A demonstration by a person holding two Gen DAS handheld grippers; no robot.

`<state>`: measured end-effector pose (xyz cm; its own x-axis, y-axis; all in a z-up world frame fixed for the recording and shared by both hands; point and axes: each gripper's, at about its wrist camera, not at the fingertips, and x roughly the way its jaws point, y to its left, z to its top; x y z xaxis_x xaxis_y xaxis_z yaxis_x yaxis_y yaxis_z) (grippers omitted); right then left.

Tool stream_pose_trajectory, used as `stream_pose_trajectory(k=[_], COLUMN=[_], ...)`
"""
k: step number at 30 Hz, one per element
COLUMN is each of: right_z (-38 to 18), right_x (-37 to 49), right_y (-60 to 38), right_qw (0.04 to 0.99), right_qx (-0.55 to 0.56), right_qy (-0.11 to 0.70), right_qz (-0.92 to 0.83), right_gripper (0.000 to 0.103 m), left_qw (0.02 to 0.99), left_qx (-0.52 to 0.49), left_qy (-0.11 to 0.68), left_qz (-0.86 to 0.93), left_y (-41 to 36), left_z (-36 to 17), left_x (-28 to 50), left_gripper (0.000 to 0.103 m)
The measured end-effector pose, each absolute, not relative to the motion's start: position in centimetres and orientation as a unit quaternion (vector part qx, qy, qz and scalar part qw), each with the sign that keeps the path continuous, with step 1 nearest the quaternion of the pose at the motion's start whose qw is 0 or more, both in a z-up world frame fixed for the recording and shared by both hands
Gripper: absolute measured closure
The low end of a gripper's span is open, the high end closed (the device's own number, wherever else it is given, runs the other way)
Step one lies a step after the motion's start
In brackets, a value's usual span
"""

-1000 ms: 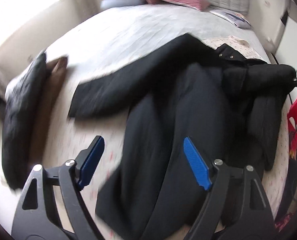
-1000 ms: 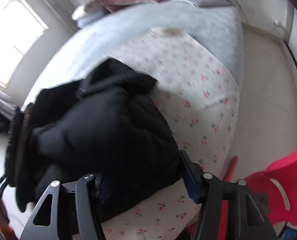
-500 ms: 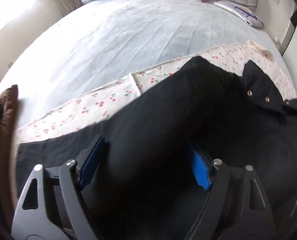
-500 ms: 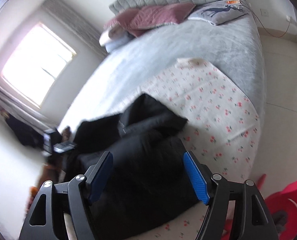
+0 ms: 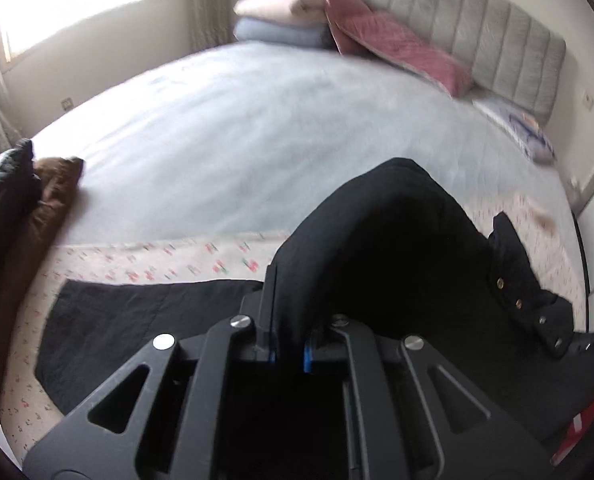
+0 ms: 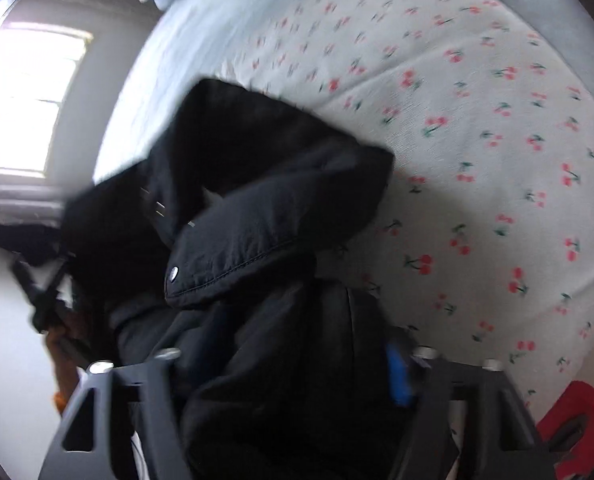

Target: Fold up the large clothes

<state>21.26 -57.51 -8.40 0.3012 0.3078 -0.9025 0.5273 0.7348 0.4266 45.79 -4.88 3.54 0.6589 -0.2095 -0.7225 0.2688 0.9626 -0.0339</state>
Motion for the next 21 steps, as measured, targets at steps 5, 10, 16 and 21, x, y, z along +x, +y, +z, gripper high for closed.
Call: stream_pose_trajectory(k=[5,10,16,21], right_z=[-2.1,4.0,5.7,2.2], right_x=[26.2,34.6,40.8,39.5], right_y=[-52.8,-48.1,-42.7,-39.5], right_qw=[0.808,0.874,0.899,0.879], right_qx=[0.239,0.167,0.154,0.153], right_qy=[0.529,0.445,0.387,0.443], right_qz=[-0.099,-0.097,-0.138,-0.091], right_gripper=[0.076,0.075,0.016,0.016], left_qw=[0.945,0.963,0.947,0.93], left_qx=[0.016,-0.014,0.021,0.031], left_qy=[0.32,0.269,0.286,0.359], left_qz=[-0.074,0.021,0.142,0.073], left_y=[0.1,7.0,12.1,13.2], left_z=[8.9,12.3,9.3,5.6], left_x=[45.8,47.1,49.1,47.2], left_gripper=[0.093,0.093,0.042,0.019])
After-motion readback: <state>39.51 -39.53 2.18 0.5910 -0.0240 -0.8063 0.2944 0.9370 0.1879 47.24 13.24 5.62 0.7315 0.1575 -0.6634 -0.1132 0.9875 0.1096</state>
